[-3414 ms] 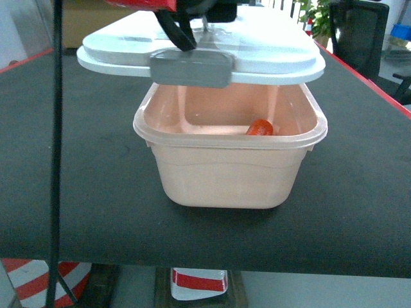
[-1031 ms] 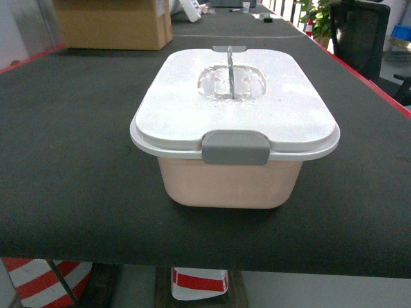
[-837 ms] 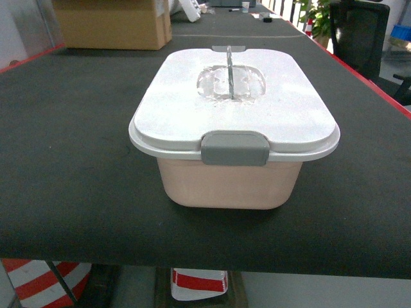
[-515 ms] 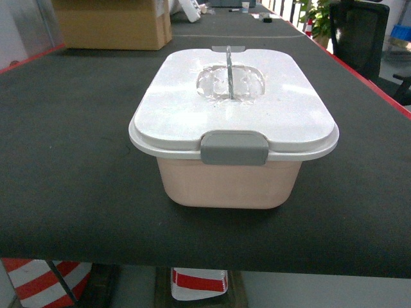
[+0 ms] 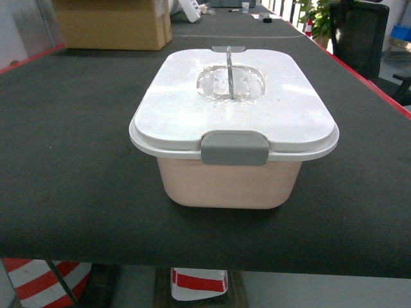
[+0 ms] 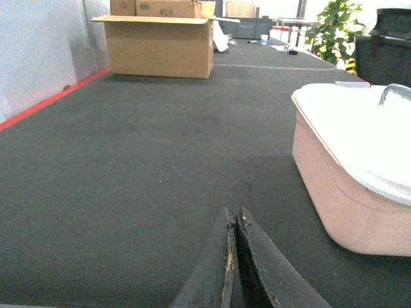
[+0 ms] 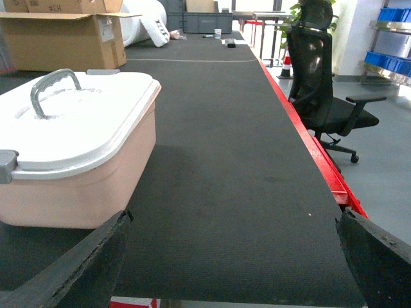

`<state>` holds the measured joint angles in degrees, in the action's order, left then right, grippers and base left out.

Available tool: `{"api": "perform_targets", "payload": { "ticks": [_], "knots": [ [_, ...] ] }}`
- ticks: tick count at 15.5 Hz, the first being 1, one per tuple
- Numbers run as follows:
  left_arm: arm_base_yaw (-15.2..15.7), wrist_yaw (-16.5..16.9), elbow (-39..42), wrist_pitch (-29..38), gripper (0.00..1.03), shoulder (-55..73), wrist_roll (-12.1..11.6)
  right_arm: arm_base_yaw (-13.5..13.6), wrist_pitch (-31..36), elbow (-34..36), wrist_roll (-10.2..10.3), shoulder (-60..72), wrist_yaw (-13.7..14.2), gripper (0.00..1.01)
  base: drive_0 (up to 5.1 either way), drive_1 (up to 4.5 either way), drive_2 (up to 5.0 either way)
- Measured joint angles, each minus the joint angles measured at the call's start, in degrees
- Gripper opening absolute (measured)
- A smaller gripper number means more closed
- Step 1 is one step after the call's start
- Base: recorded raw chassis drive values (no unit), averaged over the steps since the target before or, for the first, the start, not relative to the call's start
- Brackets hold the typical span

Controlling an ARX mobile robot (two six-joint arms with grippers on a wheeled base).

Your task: Pick capacitor and pack into box

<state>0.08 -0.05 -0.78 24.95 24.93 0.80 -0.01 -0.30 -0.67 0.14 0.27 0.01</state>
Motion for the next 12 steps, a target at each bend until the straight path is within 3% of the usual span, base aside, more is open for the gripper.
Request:
{"api": "perform_targets", "payload": {
  "ticks": [12],
  "knots": [
    [0.0,0.0,0.02,-15.06,0.02,-15.17,0.0,0.0,0.0,0.0,0.0,0.0,0.0,0.98,0.0,0.0,0.0]
  ]
}}
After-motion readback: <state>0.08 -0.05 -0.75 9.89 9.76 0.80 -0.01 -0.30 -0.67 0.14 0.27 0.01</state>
